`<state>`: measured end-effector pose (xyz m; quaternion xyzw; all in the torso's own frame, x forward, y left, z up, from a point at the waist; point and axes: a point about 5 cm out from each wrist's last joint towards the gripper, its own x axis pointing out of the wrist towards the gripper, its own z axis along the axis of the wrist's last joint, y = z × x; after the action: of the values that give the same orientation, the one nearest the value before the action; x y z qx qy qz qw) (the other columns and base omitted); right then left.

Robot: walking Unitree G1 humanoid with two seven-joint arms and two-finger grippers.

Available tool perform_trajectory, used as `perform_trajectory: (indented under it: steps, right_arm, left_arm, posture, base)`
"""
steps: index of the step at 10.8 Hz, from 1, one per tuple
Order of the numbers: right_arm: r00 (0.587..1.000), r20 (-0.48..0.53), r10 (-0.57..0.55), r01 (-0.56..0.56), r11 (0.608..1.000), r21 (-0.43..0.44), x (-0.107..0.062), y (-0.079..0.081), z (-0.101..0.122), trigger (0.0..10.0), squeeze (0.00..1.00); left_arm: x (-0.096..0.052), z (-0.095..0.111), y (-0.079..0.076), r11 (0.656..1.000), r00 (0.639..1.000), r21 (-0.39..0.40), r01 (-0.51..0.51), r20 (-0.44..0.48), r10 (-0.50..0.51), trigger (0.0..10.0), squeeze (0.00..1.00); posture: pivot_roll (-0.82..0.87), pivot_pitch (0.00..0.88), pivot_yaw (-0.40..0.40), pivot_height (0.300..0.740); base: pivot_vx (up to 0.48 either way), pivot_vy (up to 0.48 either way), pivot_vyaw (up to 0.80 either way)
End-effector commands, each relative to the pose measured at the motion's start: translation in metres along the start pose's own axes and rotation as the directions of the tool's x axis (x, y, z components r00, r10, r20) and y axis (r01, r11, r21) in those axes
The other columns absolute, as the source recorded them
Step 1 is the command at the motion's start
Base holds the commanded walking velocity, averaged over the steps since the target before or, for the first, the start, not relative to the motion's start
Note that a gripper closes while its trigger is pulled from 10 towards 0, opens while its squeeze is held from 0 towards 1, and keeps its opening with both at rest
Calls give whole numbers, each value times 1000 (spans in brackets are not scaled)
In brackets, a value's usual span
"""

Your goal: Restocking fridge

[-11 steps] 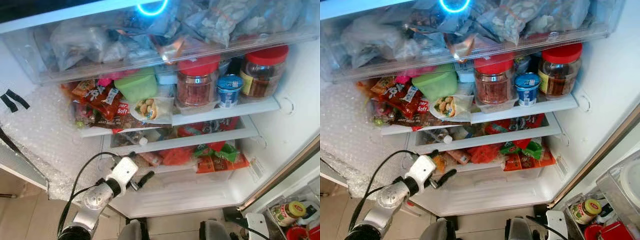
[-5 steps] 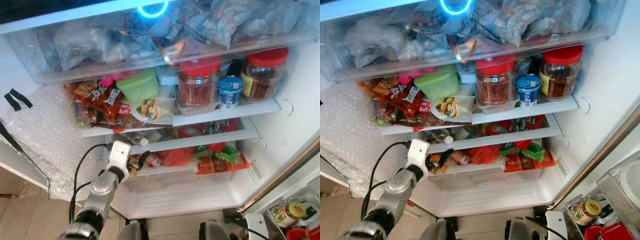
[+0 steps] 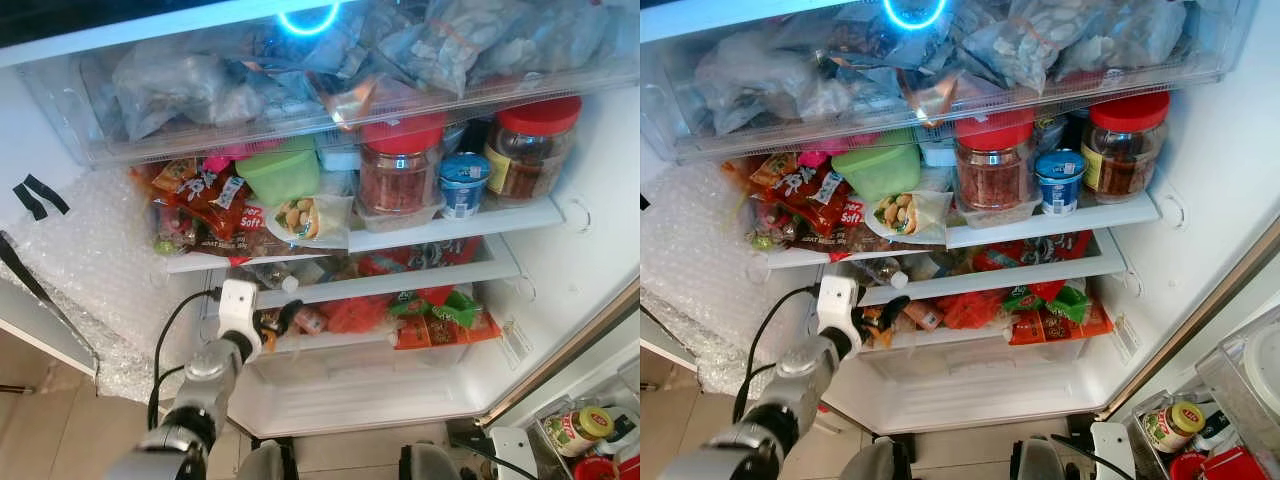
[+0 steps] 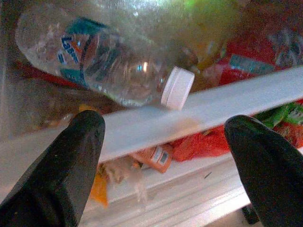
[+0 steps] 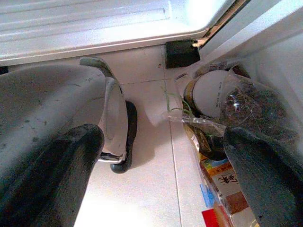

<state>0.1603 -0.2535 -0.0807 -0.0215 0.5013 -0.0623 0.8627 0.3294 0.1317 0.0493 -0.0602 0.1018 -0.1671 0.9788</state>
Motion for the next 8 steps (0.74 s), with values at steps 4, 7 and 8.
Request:
perform_trajectory:
  steps: [4,7,8]
  right_arm:
    - [1000,-9,29,-29,999,-14,1,7,-2,10000,0]
    - [1000,-7,24,-24,1000,-18,1,6,-1,10000,0]
    - [1000,-7,23,-23,1000,-19,1,5,-1,10000,0]
  left_arm:
    - [12,8,-12,994,999,-98,38,-8,-39,10000,0]
    - [23,19,-21,969,997,-238,71,2,-73,10000,0]
    - [24,22,-20,964,998,-259,67,11,-66,10000,0]
  posture:
    - [-162,78,123,660]
    - [-176,80,123,660]
    - [-177,80,122,660]
  base:
    - [0,0,0]
    - [0,0,0]
    - [0,0,0]
